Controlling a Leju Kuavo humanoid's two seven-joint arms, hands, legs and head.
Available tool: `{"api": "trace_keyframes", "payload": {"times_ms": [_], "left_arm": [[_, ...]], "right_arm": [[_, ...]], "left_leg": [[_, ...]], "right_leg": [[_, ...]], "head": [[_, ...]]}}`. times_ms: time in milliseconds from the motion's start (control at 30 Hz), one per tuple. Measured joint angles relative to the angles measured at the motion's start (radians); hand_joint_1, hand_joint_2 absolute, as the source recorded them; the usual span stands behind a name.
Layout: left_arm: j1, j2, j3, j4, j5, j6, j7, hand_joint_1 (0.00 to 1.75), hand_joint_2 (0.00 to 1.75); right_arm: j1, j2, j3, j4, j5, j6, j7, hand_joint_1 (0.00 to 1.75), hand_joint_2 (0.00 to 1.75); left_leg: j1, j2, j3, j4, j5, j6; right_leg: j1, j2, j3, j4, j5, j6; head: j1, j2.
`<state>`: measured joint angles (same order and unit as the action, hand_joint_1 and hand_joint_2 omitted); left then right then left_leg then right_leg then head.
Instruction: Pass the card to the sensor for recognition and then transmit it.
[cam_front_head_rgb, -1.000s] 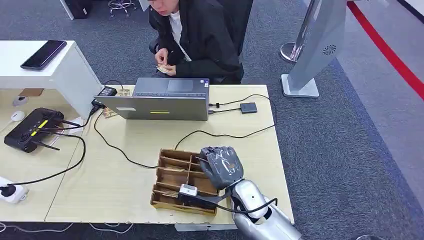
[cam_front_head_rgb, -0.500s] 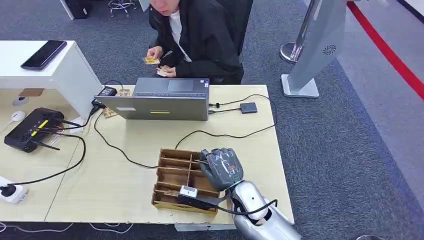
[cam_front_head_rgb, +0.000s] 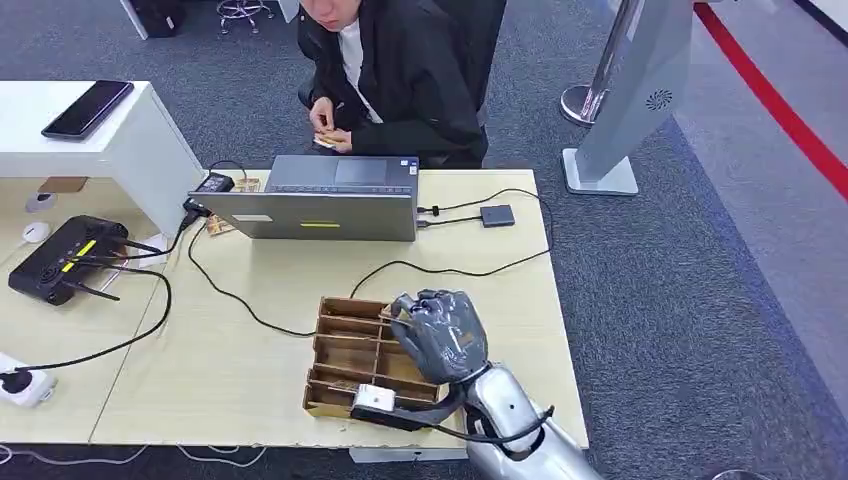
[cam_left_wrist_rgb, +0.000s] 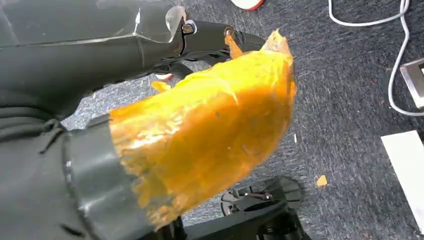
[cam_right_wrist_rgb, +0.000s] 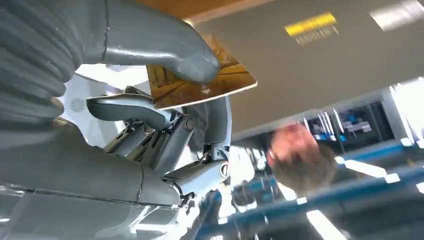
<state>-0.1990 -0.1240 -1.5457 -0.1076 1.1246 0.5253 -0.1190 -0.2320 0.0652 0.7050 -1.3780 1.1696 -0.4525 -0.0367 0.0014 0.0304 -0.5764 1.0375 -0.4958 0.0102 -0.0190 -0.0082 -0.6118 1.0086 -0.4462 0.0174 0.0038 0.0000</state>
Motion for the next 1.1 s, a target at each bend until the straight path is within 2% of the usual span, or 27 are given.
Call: {"api": "trace_keyframes", "payload": {"times_ms": [267, 600, 1100], "left_arm": [[0.011, 0.002, 0.0, 0.0, 0.034, 0.014, -0.034, 0.0, 0.0], [0.022, 0.005, 0.0, 0.0, 0.056, 0.023, -0.048, 0.0, 0.0], [0.022, 0.005, 0.0, 0.0, 0.05, 0.022, -0.047, 0.0, 0.0]], "right_arm": [[0.026, -0.006, 0.001, -0.167, -0.047, -0.017, -0.031, 1.75, 1.75], [0.051, -0.026, 0.001, -0.299, -0.08, -0.052, -0.061, 1.75, 1.75], [0.025, -0.033, 0.002, -0.349, -0.089, -0.035, -0.082, 1.75, 1.75]], "left_leg": [[0.0, 0.0, 0.0, 0.0, 0.0, 0.0], [0.0, 0.0, 0.0, 0.0, 0.0, 0.0], [0.0, 0.0, 0.0, 0.0, 0.0, 0.0]], "right_leg": [[0.0, 0.0, 0.0, 0.0, 0.0, 0.0], [0.0, 0.0, 0.0, 0.0, 0.0, 0.0], [0.0, 0.0, 0.0, 0.0, 0.0, 0.0]], "head": [[0.0, 0.0], [0.0, 0.0], [0.0, 0.0]]}}
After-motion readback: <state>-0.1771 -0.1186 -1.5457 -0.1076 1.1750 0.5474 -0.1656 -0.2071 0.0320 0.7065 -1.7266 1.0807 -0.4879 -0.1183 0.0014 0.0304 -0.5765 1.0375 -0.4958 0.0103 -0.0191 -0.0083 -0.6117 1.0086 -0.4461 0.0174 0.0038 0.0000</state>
